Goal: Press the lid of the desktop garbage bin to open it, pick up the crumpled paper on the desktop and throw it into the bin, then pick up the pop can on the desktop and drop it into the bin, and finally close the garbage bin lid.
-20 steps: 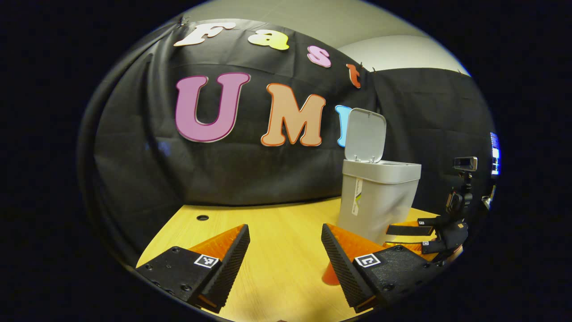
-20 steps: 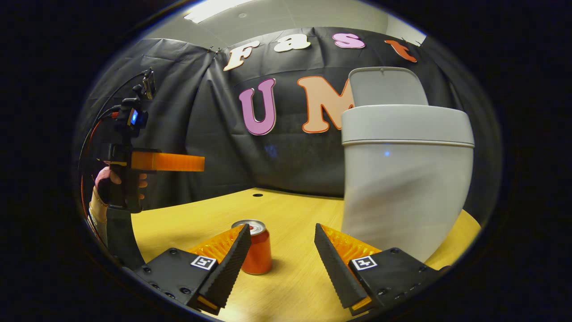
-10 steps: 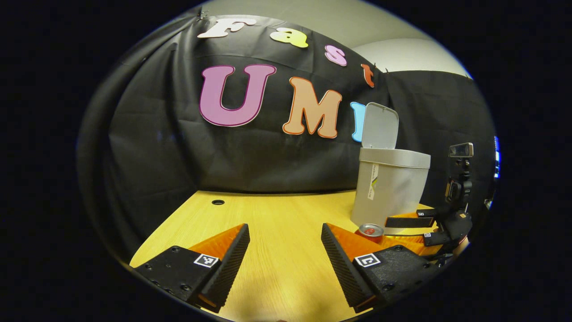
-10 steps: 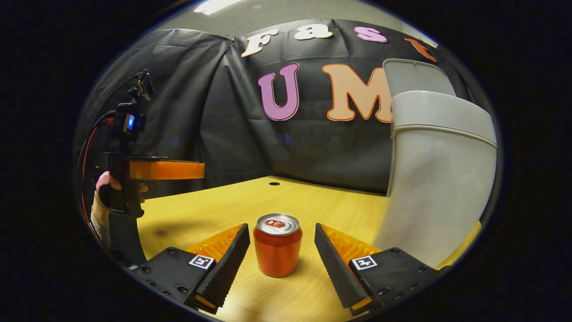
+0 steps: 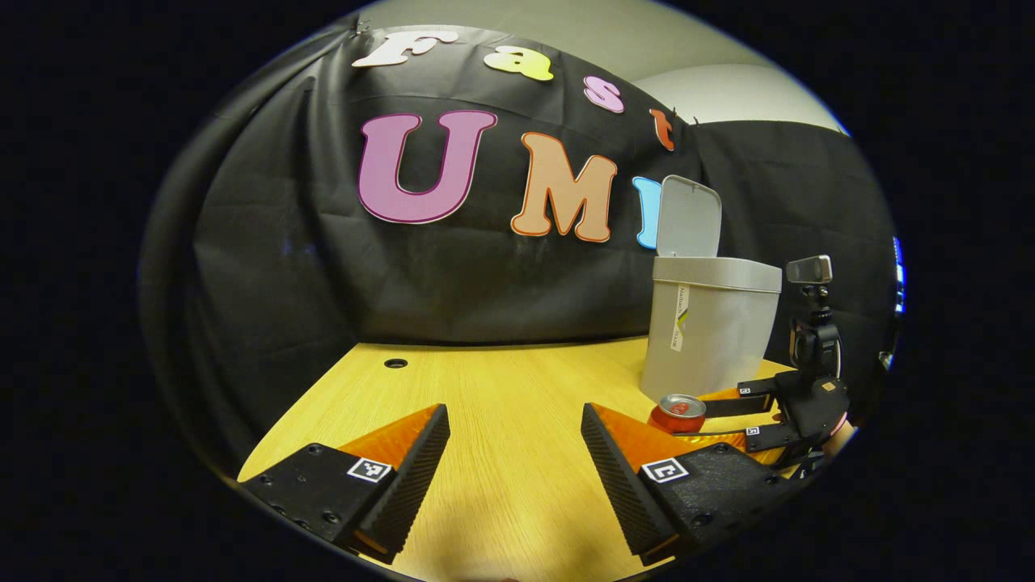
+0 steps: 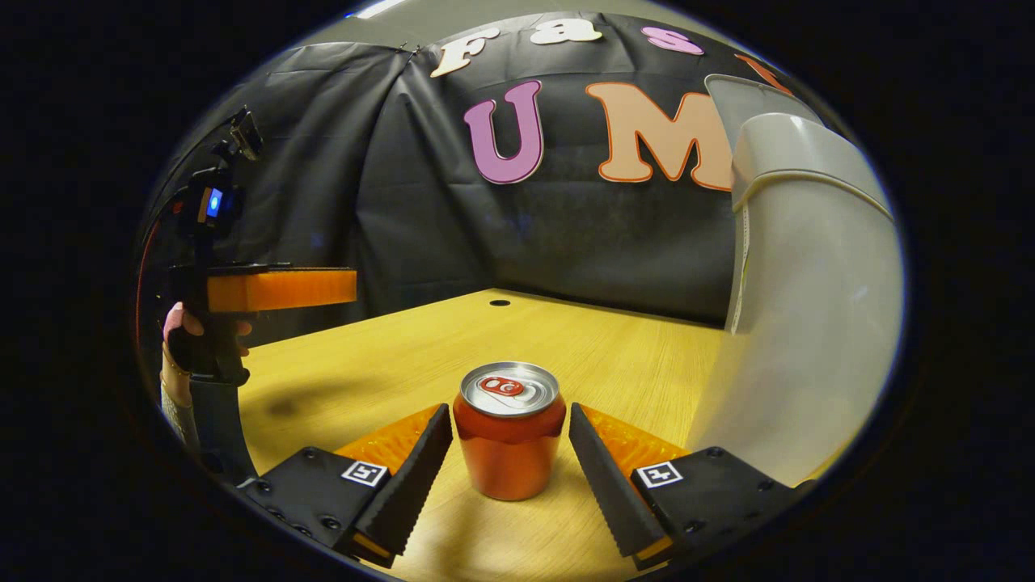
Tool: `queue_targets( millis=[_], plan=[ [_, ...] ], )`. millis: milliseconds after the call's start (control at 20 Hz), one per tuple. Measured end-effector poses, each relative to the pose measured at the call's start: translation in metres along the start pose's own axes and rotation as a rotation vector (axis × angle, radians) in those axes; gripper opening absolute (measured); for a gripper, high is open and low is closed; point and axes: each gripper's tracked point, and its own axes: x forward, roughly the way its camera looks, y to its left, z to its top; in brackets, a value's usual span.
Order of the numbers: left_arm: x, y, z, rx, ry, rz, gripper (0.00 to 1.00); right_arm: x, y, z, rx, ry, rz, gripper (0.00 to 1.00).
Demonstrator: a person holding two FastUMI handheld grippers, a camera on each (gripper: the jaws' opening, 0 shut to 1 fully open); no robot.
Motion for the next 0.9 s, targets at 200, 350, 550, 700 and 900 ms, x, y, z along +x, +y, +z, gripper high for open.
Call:
queue_targets(
  millis=[200,350,550,700,900],
  plan=[
    [0.002,-0.005,-0.005,-0.011,0.015,-0.006,0.96,0.011,0.004,-0.002,0.001,0.028,0.005,0.96],
    [0.002,-0.004,-0.005,-0.008,0.017,-0.003,0.96,0.013,0.005,-0.003,0.022,0.031,0.011,0.96],
    [0.002,-0.001,-0.006,-0.006,0.018,0.006,0.96,0.013,0.002,-0.003,0.038,0.031,0.003,0.87],
    [0.005,0.0,-0.011,-0.014,0.026,0.007,0.96,0.011,-0.002,0.007,0.049,0.009,-0.006,0.86],
    [0.008,-0.003,-0.016,-0.032,0.038,-0.001,0.96,-0.001,-0.009,0.021,0.048,-0.01,-0.02,0.86]
  ],
)
